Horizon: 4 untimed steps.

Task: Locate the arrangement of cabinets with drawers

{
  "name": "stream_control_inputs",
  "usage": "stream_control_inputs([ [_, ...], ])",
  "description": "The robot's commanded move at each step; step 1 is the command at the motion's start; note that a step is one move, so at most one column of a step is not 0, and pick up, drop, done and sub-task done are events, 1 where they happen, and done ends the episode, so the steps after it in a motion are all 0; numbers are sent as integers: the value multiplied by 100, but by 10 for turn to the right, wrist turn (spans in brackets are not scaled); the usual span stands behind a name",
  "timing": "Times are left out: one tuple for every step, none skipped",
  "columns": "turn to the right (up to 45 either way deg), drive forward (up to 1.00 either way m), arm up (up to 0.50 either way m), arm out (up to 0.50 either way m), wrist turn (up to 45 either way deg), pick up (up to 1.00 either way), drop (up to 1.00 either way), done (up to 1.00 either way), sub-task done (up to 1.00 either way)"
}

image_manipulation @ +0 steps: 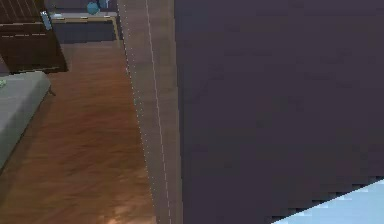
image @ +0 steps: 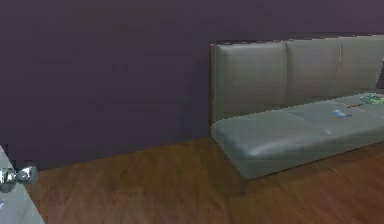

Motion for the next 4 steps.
stream_control_inputs([
  [60,0,0,0,0,0,0,0,0],
  [0,30,0,0,0,0,0,0,0],
  [450,0,0,0,0,0,0,0,0],
  [90,0,0,0,0,0,0,0,0],
])
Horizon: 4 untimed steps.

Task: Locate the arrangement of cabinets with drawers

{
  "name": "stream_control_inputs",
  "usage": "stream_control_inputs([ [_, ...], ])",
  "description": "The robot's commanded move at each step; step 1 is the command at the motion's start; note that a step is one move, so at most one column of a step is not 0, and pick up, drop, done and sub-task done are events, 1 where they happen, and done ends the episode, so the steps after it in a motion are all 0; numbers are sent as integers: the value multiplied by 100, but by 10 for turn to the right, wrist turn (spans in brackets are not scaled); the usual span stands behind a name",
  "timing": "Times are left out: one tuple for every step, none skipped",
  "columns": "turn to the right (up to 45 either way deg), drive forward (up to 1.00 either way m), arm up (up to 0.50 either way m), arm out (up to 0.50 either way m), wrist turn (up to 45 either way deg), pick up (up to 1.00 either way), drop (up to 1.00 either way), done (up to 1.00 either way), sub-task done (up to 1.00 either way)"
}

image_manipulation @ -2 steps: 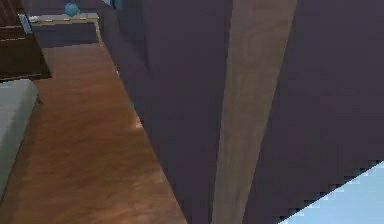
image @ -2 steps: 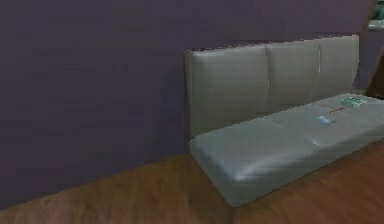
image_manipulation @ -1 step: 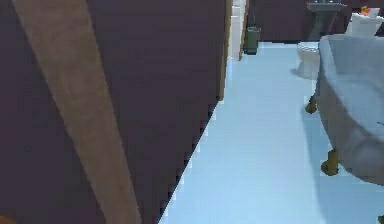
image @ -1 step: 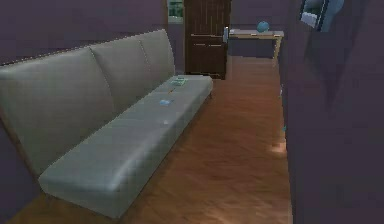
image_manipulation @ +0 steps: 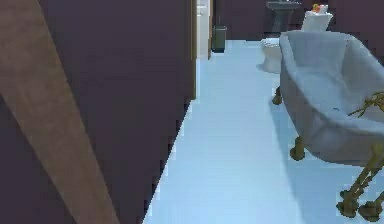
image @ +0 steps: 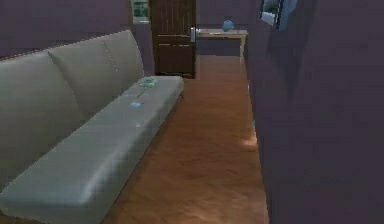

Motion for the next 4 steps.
stream_control_inputs([
  [0,100,0,0,0,0,0,0,0],
  [30,0,0,0,0,0,0,0,0],
  [0,100,0,0,0,0,0,0,0],
  [0,100,0,0,0,0,0,0,0],
])
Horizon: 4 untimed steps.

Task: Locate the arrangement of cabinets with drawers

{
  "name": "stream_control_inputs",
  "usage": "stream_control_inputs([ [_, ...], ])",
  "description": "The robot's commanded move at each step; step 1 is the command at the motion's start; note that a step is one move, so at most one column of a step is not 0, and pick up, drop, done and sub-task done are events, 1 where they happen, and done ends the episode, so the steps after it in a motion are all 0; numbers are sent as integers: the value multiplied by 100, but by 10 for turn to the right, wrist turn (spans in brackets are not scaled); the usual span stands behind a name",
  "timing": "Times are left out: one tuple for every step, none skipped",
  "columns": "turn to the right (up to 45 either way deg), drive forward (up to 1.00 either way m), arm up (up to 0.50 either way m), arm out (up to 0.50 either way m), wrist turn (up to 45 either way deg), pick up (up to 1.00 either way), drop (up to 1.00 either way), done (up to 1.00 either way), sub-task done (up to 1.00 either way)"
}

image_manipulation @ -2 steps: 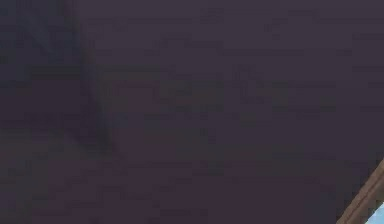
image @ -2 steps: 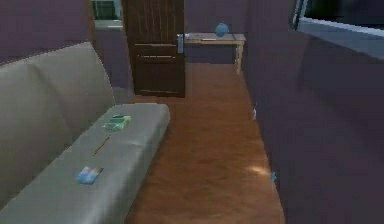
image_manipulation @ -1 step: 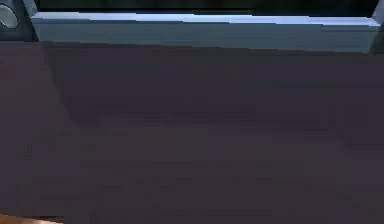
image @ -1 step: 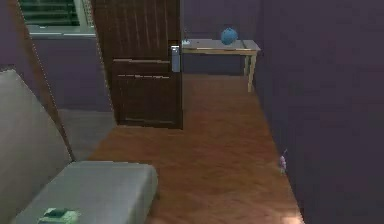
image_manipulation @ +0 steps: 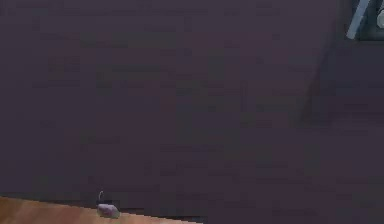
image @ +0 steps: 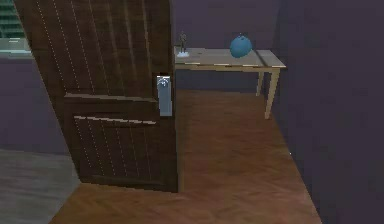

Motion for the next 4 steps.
stream_control_inputs([
  [0,20,0,0,0,0,0,0,0],
  [60,0,0,0,0,0,0,0,0],
  [0,30,0,0,0,0,0,0,0],
  [-450,0,0,0,0,0,0,0,0],
])
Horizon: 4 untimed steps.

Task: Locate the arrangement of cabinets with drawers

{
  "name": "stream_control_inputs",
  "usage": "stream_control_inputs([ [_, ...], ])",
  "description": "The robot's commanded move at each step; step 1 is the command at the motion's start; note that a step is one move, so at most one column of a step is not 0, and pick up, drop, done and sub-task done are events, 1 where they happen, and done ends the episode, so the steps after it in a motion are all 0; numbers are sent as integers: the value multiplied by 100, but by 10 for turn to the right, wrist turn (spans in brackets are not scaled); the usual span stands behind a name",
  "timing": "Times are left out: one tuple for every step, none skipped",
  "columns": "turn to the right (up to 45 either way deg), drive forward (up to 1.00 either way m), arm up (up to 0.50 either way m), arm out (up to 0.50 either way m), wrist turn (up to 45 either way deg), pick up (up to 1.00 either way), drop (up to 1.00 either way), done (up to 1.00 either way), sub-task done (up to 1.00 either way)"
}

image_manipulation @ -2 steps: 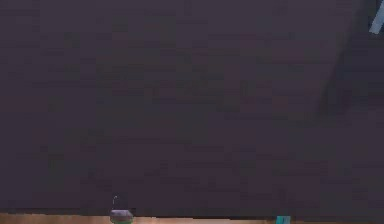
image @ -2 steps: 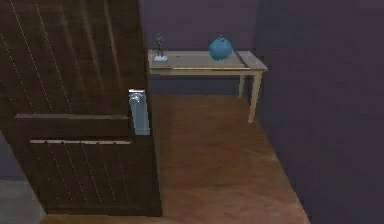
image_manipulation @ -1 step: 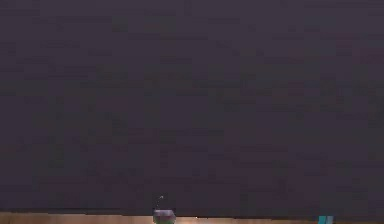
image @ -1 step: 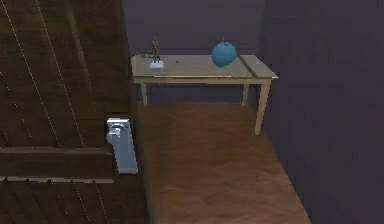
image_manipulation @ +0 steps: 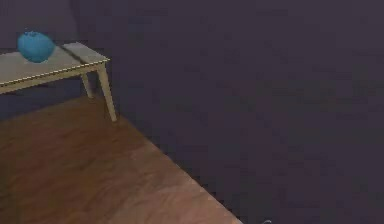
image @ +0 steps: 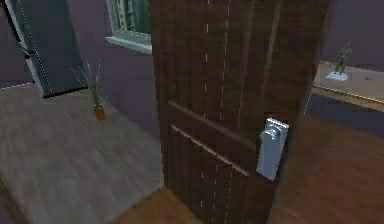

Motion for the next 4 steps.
stream_control_inputs([
  [-240,0,0,0,0,0,0,0,0],
  [0,100,0,0,0,0,0,0,0],
  [-210,0,0,0,0,0,0,0,0],
  [0,5,0,0,0,0,0,0,0],
])
